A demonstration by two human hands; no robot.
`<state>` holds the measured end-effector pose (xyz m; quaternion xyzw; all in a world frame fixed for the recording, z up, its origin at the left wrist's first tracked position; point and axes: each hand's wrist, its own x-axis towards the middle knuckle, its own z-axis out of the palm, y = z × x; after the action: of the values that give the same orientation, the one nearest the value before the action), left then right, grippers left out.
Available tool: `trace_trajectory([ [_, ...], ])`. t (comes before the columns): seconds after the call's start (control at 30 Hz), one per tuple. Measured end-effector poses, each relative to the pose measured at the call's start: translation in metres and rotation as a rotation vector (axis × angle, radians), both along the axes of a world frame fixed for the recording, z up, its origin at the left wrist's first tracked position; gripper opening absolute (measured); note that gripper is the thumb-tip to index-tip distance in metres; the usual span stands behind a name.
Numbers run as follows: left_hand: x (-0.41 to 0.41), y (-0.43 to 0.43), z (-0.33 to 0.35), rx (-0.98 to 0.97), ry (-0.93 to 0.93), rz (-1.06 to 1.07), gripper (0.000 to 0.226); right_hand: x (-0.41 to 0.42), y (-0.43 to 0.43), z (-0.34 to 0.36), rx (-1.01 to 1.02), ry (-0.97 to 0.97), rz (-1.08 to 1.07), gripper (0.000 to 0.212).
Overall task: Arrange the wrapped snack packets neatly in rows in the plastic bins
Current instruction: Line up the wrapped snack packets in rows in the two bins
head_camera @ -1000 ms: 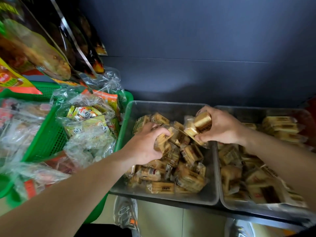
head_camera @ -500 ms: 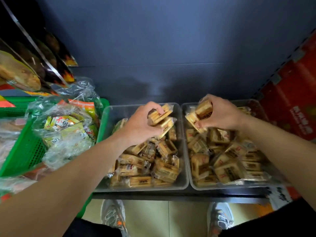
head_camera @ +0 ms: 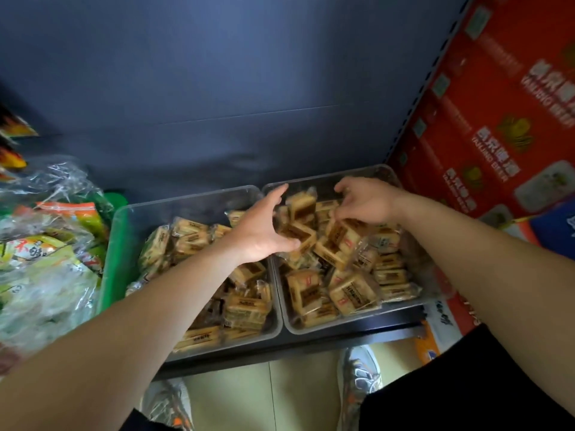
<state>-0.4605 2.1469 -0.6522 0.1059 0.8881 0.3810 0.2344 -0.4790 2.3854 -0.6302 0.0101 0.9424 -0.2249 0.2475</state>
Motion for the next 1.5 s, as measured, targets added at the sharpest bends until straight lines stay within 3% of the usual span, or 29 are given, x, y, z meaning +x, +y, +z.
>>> trace_trajectory([
  [0.13, -0.008, -0.039, 0.011, -0.152, 0.110, -0.002, 0.047, -0.008, -0.021, 0.010, -0.062, 0.122, 0.008, 0.041],
  [0.23, -0.010, -0.092, 0.020, -0.313, 0.089, -0.015, 0.029, -0.017, -0.062, 0.007, -0.139, 0.212, 0.054, 0.029],
  [0.4, 0.001, -0.189, 0.011, -0.503, -0.001, 0.115, 0.038, -0.029, -0.154, -0.011, -0.225, 0.212, 0.244, 0.027],
  [0.5, 0.003, -0.219, -0.005, -0.535, -0.044, 0.149, 0.058, -0.039, -0.201, -0.036, -0.162, 0.160, 0.355, 0.041],
  [0.67, -0.009, -0.223, -0.030, -0.466, -0.077, 0.209, 0.080, -0.047, -0.237, -0.080, 0.033, -0.056, 0.465, 0.070],
  [0.87, -0.015, -0.214, -0.060, -0.439, -0.104, 0.263, 0.091, -0.053, -0.262, -0.111, 0.087, -0.005, 0.383, 0.085],
  [0.97, -0.021, -0.208, -0.071, -0.486, -0.098, 0.187, 0.095, -0.052, -0.268, -0.120, 0.122, 0.012, 0.417, 0.083],
  [1.1, -0.032, -0.208, -0.074, -0.457, -0.031, 0.178, 0.074, -0.057, -0.272, -0.126, 0.128, 0.045, 0.396, 0.076],
  [1.2, -0.040, -0.211, -0.076, -0.470, -0.018, 0.158, 0.048, -0.062, -0.272, -0.125, 0.089, 0.087, 0.375, 0.058],
  [1.37, -0.044, -0.207, -0.079, -0.497, -0.090, 0.144, 0.050, -0.067, -0.265, -0.121, 0.062, 0.079, 0.404, 0.041],
  [1.5, -0.043, -0.210, -0.075, -0.508, -0.023, 0.054, 0.031, -0.069, -0.263, -0.114, 0.029, 0.085, 0.397, 0.029],
])
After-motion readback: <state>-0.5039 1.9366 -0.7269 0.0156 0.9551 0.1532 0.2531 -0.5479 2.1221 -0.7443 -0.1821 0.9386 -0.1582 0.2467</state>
